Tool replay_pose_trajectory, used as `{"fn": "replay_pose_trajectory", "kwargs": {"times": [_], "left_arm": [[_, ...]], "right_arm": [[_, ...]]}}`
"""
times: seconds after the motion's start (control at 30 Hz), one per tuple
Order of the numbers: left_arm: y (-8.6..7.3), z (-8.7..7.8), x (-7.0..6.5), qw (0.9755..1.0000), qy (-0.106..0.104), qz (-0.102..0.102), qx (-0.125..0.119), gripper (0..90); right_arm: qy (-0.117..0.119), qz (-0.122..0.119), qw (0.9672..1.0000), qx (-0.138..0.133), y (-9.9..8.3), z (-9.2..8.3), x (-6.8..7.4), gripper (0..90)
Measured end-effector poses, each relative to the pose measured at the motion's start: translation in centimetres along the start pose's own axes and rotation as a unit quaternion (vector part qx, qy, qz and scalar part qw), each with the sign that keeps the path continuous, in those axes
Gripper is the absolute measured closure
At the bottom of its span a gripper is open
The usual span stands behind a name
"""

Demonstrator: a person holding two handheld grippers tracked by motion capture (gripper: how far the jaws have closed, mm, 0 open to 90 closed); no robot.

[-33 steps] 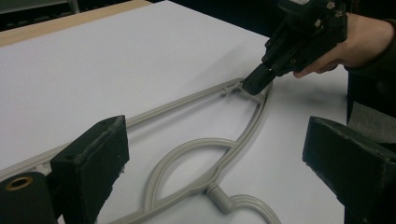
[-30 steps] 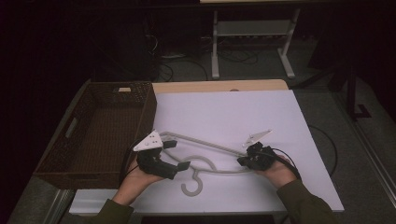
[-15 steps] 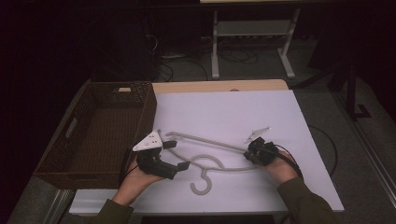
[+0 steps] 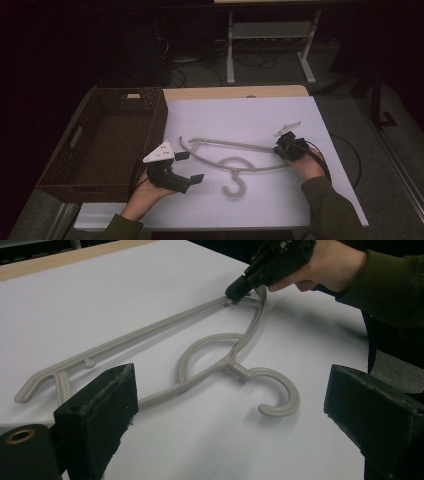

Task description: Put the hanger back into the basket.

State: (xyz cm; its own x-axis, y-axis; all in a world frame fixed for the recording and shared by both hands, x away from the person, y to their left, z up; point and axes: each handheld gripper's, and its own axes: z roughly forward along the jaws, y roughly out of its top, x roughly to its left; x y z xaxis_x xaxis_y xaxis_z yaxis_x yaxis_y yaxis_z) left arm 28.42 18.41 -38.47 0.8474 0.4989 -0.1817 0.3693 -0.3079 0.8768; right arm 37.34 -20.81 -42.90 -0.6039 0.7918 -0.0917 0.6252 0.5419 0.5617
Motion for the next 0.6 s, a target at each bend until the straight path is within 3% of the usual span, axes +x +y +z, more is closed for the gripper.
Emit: {"fn": "replay_pose_trajectory", "kwargs": {"times": [0.07, 0.13, 0.2, 0.23, 0.3, 0.37, 0.5, 0.6], "left_arm": [[0.0, 0.0, 0.0, 1.0, 0.0, 0.0, 0.0, 6.9], [0.0, 0.1, 0.0, 1.0, 0.0, 0.0, 0.0, 6.9], [0.0, 0.1, 0.1, 1.0, 0.001, 0.0, 0.0, 6.9], [0.0, 0.1, 0.1, 1.0, 0.001, -0.001, 0.001, 6.9], [-0.1, 0.1, 0.1, 1.0, 0.002, -0.001, 0.002, 6.9], [-0.1, 0.1, 0.1, 1.0, 0.003, 0.0, 0.003, 6.9], [-0.2, 0.1, 0.2, 1.0, 0.003, -0.001, 0.003, 6.9], [-0.3, 0.2, 0.2, 1.0, 0.001, -0.004, 0.002, 6.9]], "right_arm": [[-0.006, -0.002, 1.0, -0.007, 0.1, 0.1, -0.6, 89.9], [0.004, 0.015, 0.9998, -0.015, 0.2, -0.1, -0.7, 89.9], [0.02, 0.016, 0.999, -0.035, 0.7, -0.7, -0.1, 89.8], [0.041, 0.017, 0.9977, -0.052, 1.1, -0.9, 0.6, 89.8], [0.066, -0.009, 0.9957, -0.065, 2.2, -1.0, 2.1, 89.9], [0.1, -0.02, 0.9916, -0.08, 3.3, -0.7, 4.0, 89.9], [0.157, -0.054, 0.9816, -0.093, 5.5, 0.7, 7.7, 89.9], [0.181, -0.075, 0.9764, -0.092, 6.9, 2.2, 10.1, 89.9]]}}
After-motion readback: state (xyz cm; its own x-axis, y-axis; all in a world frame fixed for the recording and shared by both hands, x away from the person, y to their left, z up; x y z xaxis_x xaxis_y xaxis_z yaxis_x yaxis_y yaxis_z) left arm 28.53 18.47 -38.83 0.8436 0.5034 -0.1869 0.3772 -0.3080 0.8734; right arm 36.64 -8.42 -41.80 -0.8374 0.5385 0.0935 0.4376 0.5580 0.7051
